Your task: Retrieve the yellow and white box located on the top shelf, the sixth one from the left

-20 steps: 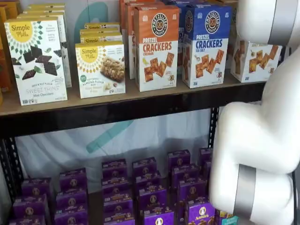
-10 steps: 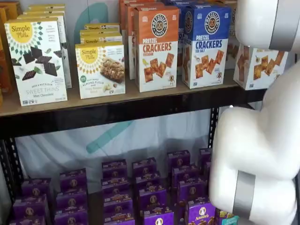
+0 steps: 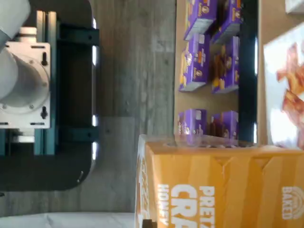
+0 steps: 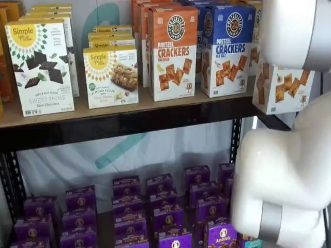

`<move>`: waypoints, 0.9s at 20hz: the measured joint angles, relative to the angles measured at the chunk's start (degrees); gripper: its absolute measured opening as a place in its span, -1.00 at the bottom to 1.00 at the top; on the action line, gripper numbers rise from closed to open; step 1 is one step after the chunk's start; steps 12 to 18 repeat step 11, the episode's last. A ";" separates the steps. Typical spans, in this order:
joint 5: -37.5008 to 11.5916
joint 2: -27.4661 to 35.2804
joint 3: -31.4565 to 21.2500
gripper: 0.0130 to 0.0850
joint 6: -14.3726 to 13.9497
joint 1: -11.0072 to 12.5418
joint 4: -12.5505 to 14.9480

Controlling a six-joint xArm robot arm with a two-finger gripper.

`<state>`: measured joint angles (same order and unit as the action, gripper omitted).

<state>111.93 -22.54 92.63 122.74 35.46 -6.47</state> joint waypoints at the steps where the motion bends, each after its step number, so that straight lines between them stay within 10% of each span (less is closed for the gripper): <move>1: 0.36 -0.94 -0.98 0.33 -0.78 -0.84 0.20; 11: 2.75 -7.56 -7.81 0.33 -6.96 -7.04 0.54; 18: 2.75 -7.56 -7.81 0.33 -6.96 -7.04 0.54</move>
